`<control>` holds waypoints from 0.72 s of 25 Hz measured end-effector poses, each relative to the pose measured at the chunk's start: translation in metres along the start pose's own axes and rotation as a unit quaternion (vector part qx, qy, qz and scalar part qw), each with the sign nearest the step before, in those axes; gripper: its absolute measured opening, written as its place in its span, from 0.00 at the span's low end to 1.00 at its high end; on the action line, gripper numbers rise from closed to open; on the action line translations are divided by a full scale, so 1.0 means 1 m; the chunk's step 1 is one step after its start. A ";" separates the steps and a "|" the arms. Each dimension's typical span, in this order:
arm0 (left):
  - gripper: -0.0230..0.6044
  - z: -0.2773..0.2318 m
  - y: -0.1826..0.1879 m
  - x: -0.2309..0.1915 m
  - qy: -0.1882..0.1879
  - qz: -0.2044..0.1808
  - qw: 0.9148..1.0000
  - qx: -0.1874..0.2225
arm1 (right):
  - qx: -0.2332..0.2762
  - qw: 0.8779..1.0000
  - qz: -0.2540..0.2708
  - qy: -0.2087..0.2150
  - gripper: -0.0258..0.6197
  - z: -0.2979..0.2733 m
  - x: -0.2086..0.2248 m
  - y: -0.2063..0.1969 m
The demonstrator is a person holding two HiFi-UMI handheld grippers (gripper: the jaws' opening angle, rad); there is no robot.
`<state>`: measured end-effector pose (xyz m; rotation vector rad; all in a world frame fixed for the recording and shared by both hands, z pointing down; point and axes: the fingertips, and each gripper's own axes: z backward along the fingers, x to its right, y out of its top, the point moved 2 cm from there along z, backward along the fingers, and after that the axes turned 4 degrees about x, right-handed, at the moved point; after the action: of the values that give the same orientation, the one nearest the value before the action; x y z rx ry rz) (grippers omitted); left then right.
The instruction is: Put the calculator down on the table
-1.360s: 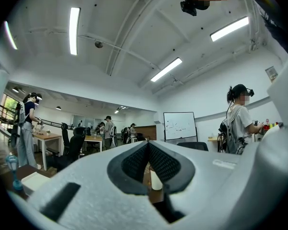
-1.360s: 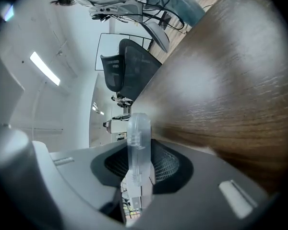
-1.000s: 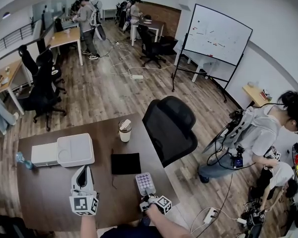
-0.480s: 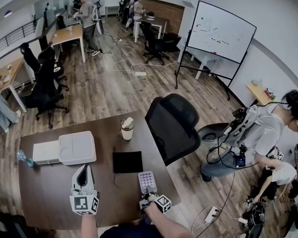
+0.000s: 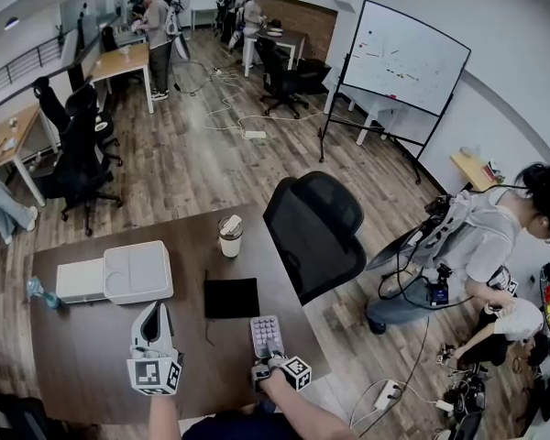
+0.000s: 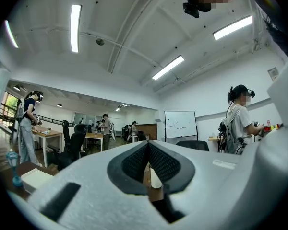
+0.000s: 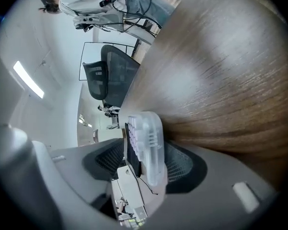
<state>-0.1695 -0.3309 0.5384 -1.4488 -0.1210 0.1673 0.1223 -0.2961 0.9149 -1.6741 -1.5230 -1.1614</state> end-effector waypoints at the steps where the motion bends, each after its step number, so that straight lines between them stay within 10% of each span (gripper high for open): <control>1: 0.03 -0.001 0.000 0.001 -0.001 0.000 1.000 0.000 | -0.001 1.000 0.002 -0.005 0.47 0.000 -0.001 -0.002; 18: 0.03 0.004 -0.001 0.005 0.004 0.007 1.000 0.001 | 0.009 0.994 0.032 -0.105 0.94 0.006 -0.018 -0.011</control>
<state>-0.1655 -0.3262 0.5398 -1.4477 -0.1048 0.1737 0.1131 -0.2968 0.8950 -1.8673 -1.5862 -0.9595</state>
